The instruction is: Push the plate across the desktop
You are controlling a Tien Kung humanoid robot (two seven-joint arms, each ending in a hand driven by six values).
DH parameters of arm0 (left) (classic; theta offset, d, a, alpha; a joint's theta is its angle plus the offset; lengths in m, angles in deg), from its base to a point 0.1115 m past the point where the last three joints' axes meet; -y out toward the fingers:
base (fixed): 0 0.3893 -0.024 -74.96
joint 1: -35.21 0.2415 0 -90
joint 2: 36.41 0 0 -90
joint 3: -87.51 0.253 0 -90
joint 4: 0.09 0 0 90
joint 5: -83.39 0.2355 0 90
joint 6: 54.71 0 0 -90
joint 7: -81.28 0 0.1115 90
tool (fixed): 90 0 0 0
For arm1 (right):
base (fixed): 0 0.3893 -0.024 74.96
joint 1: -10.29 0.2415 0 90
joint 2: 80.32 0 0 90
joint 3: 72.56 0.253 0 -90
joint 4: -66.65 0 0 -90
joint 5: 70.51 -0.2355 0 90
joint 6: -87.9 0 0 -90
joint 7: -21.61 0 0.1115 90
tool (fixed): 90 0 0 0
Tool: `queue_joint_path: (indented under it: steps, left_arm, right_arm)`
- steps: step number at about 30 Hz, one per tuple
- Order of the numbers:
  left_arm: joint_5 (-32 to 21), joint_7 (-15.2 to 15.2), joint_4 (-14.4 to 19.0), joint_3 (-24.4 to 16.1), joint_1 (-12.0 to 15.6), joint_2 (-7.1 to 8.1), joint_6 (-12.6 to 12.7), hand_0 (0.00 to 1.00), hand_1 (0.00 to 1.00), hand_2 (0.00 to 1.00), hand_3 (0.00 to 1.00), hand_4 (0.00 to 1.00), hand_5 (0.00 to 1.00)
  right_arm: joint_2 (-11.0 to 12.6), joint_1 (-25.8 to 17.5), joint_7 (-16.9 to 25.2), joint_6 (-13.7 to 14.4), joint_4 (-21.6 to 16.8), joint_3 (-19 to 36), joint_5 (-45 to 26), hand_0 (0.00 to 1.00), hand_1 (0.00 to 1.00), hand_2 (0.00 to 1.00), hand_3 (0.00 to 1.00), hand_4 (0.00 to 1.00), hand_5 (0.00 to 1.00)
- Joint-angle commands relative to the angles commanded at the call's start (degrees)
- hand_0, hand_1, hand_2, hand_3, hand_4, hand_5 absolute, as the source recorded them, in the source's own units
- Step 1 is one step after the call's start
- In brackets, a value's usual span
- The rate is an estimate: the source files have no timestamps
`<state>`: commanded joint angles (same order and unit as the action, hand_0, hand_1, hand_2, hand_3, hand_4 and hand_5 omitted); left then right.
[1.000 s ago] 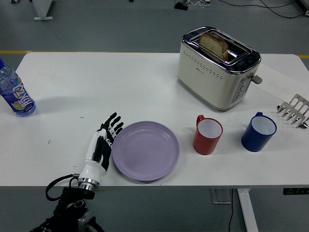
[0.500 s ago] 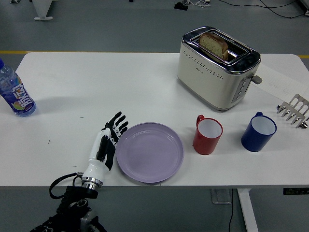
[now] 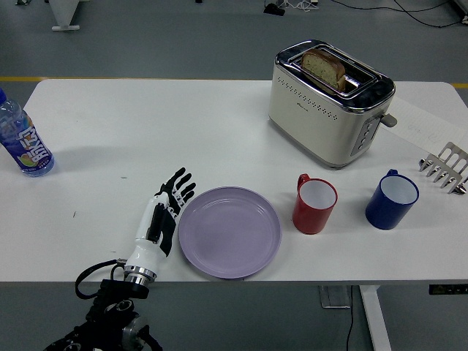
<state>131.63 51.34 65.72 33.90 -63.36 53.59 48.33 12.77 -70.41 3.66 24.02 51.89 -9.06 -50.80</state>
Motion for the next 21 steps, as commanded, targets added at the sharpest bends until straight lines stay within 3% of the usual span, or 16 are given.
queue_joint_path:
  steps: [5, 9, 10, 11, 15, 16, 18, 21]
  left_arm:
    - [3.7, 2.6, 0.2, -4.7, 0.3, 0.0, 0.7, 0.851, 0.868, 0.912, 0.905, 0.517, 0.998]
    - [8.2, 6.8, 1.6, -11.8, 0.6, 0.0, -0.2, 0.851, 0.868, 0.912, 0.905, 0.517, 0.998]
    - [8.9, 7.4, 2.1, -13.7, 0.7, 0.12, -0.9, 0.788, 0.753, 0.752, 0.751, 0.51, 0.998]
    - [9.2, 7.6, 2.2, -15.0, 0.7, 0.17, -1.1, 0.788, 0.753, 0.752, 0.751, 0.51, 0.998]
    - [10.7, 8.7, 4.1, -20.0, 1.4, 2.53, -2.3, 0.788, 0.753, 0.752, 0.751, 0.51, 0.998]
    - [11.1, 9.2, 4.8, -21.4, 1.7, 3.46, -2.6, 0.718, 0.671, 0.659, 0.669, 0.498, 0.998]
    - [11.6, 10.2, 5.6, -23.6, 2.0, 4.94, -2.9, 0.718, 0.671, 0.659, 0.669, 0.498, 0.998]
    - [12.5, 14.1, 6.8, -26.8, 2.5, 7.69, -4.5, 0.718, 0.671, 0.659, 0.669, 0.498, 0.998]
  right_arm:
    - [-0.1, -0.1, 0.1, 0.1, 0.0, -0.1, -0.4, 0.551, 0.451, 0.562, 0.58, 0.298, 0.466]
    - [-0.2, 0.0, -0.5, 0.2, -0.1, 0.4, 0.7, 0.551, 0.451, 0.562, 0.58, 0.298, 0.466]
    - [-0.2, 0.0, -0.6, 0.2, -0.2, 0.4, 0.7, 0.551, 0.451, 0.562, 0.58, 0.299, 0.466]
    - [-0.3, 0.0, -0.6, 0.2, -0.2, 0.4, 0.7, 0.551, 0.451, 0.562, 0.58, 0.299, 0.466]
    - [-0.2, 0.0, -0.5, 0.3, -0.2, 0.2, 0.1, 0.551, 0.451, 0.562, 0.58, 0.299, 0.466]
    - [-0.2, 0.0, -0.4, 0.3, -0.2, 0.1, -0.2, 0.551, 0.451, 0.566, 0.58, 0.299, 0.467]
    - [-0.2, 0.0, -0.4, 0.4, -0.2, -0.1, -0.4, 0.551, 0.451, 0.566, 0.58, 0.299, 0.467]
    - [-0.1, -0.1, -0.5, 0.4, -0.2, -0.1, -0.4, 0.551, 0.451, 0.566, 0.58, 0.299, 0.467]
